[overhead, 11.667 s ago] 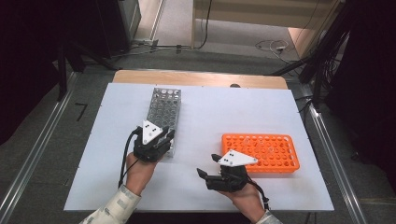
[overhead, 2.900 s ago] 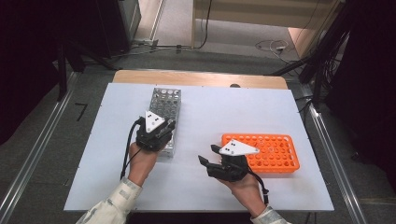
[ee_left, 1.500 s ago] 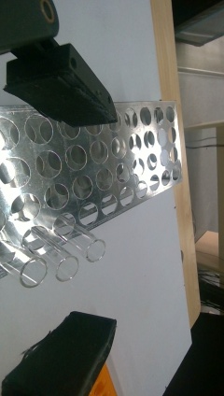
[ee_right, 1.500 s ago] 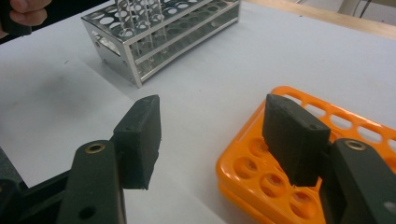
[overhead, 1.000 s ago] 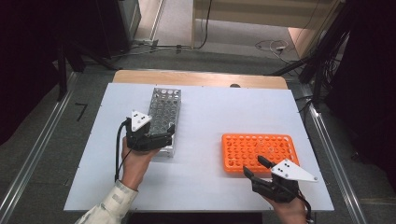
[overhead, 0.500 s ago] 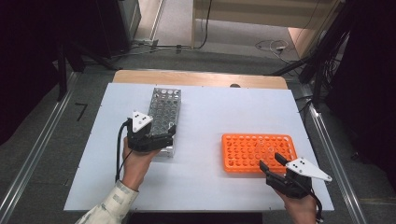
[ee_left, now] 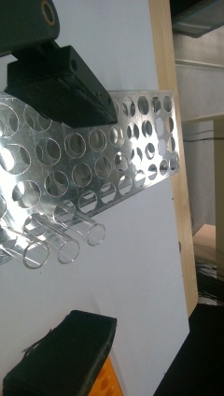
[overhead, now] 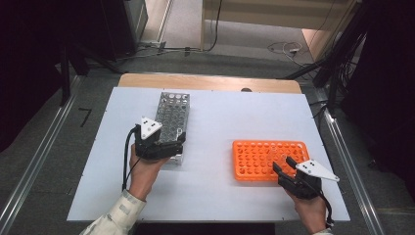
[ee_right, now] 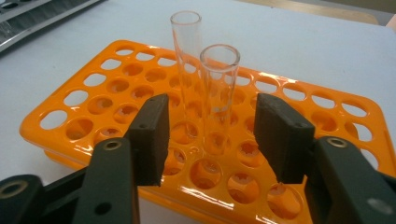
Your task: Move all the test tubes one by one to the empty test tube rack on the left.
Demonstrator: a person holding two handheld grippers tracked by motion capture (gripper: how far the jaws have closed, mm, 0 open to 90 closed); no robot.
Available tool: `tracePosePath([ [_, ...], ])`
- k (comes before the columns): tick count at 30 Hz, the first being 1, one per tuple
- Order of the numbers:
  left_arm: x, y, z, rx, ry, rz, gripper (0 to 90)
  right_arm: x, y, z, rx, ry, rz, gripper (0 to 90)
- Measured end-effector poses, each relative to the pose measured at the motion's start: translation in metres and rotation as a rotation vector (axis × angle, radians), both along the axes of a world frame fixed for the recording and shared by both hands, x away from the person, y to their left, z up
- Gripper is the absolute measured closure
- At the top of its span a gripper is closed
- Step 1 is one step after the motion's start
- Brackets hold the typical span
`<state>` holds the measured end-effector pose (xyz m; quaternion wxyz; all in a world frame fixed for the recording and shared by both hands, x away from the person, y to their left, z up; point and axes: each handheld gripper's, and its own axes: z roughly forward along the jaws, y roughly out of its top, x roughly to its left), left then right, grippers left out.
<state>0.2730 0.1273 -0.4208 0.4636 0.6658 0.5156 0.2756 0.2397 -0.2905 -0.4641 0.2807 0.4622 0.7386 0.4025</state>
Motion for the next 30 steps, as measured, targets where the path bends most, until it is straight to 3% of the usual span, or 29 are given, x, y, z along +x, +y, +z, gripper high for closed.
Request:
tracePosePath([
  [6, 0.0, 0.0, 0.0, -0.001, -0.002, -0.002, 4.2, 0.005, -0.001, -0.005, 0.02, 0.022, -0.004, 55.9],
  [20, -0.001, -0.004, 0.0, -0.003, 0.0, -0.012, 4.2, 0.007, 0.0, -0.009, -0.002, 0.022, -0.009, 72.8],
  [25, -0.003, -0.005, 0.001, -0.01, -0.005, -0.017, 4.2, 0.003, 0.0, -0.002, -0.002, -0.015, -0.023, 73.1],
  [30, -0.004, -0.007, 0.002, -0.011, -0.008, -0.017, 4.2, -0.005, 0.0, 0.013, 0.039, -0.033, -0.027, 73.2],
])
